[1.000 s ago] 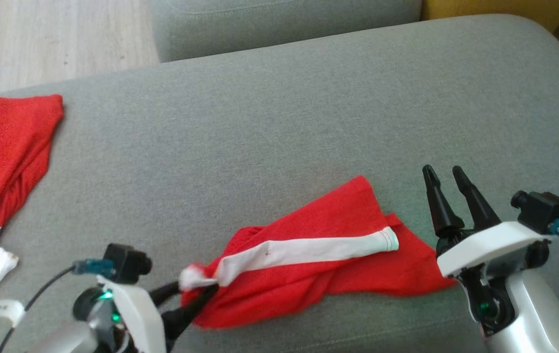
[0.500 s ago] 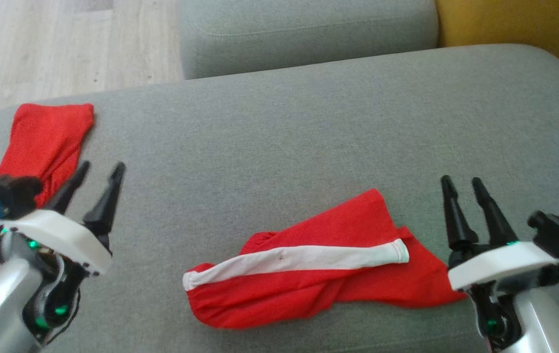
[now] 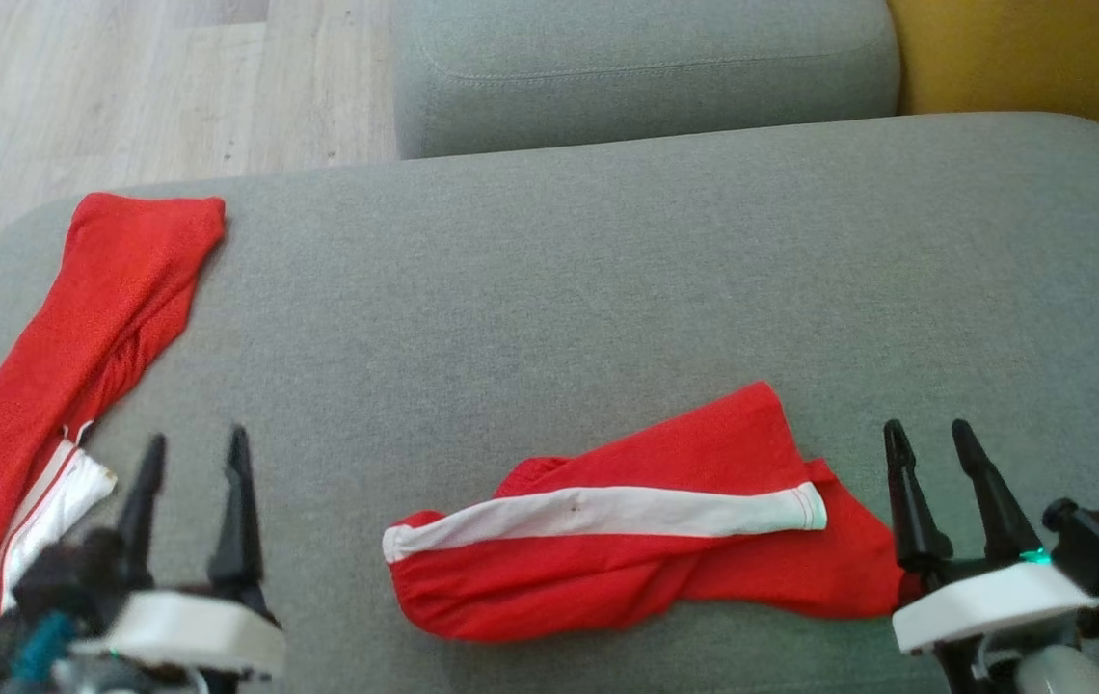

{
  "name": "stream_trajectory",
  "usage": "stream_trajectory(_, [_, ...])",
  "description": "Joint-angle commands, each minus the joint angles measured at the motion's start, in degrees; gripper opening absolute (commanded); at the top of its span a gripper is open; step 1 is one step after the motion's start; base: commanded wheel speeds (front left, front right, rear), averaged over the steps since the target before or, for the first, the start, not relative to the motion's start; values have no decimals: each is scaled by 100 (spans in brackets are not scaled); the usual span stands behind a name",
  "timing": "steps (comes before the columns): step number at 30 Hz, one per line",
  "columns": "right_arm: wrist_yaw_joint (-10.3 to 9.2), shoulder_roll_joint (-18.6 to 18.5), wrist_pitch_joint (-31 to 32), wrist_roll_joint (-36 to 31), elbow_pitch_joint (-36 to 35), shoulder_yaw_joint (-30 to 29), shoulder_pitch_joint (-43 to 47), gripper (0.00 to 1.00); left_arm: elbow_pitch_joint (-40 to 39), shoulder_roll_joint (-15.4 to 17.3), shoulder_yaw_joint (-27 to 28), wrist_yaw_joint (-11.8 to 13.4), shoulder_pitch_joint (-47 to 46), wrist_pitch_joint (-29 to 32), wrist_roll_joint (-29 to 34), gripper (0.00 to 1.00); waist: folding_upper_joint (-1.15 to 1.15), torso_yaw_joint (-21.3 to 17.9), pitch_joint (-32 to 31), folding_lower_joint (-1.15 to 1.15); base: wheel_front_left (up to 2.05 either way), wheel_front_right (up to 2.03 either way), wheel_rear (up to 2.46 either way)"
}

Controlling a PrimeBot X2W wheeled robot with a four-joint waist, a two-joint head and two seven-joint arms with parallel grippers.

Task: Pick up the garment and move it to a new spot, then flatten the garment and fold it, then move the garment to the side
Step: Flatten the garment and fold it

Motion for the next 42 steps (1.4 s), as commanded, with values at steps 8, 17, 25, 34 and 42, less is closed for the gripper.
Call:
stream_trajectory(8, [-4,-30,95,-164,-165,97,-184,100,84,-510,727,-579,-26,-43,620,100,0,-13,-39,0,0,0,0])
stream_trajectory(17, [-4,-43,251,-237,-167,95,-176,100,305,-753,1021,-957,11,-43,905,100,0,-22,-53,0,0,0,0])
stream_trajectory(25, [-4,-33,308,-236,-162,125,-170,100,393,-913,1129,-1191,14,-43,1034,100,0,-13,-52,0,0,0,0])
stream_trajectory(34, [-4,-54,624,-146,-55,204,-180,100,465,-1062,1132,-1532,-49,114,728,100,0,20,-33,0,0,0,0])
stream_trajectory(42, [-4,-279,2264,504,351,678,-505,100,619,-625,762,-2194,-914,3045,-645,100,0,99,6,0,0,0,0])
